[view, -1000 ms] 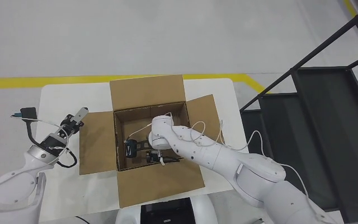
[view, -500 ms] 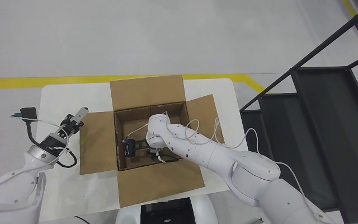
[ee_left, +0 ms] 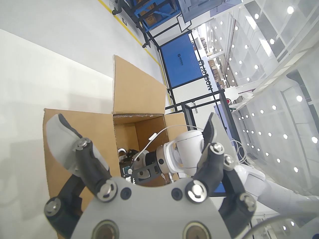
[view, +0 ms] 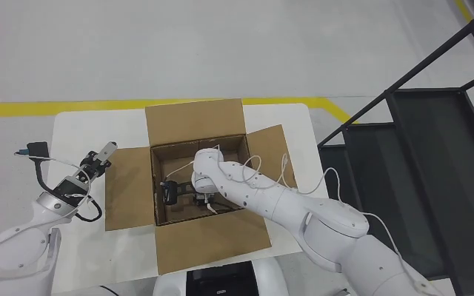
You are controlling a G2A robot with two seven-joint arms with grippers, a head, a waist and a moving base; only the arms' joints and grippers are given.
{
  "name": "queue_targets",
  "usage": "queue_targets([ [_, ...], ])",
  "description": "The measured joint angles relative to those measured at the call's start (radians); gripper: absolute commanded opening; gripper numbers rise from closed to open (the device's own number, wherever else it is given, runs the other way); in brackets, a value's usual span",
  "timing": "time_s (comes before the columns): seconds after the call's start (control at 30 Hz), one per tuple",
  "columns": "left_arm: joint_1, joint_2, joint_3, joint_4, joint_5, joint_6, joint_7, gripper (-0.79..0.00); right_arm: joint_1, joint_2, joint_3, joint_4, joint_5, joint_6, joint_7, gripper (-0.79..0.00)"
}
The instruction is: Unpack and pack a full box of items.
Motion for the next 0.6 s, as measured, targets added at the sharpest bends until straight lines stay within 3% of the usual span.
queue_targets([
  [0.3,0.000,0.000,0.000,0.000,0.000,0.000,0.000,0.000,-0.015,0.050,0.087,-0.101,0.000,-0.020,-0.016,-0.785],
  [0.6,0.000,0.000,0.000,0.000,0.000,0.000,0.000,0.000,-0.115,0.149,0.242,-0.280,-0.038,-0.062,-0.047,-0.785],
])
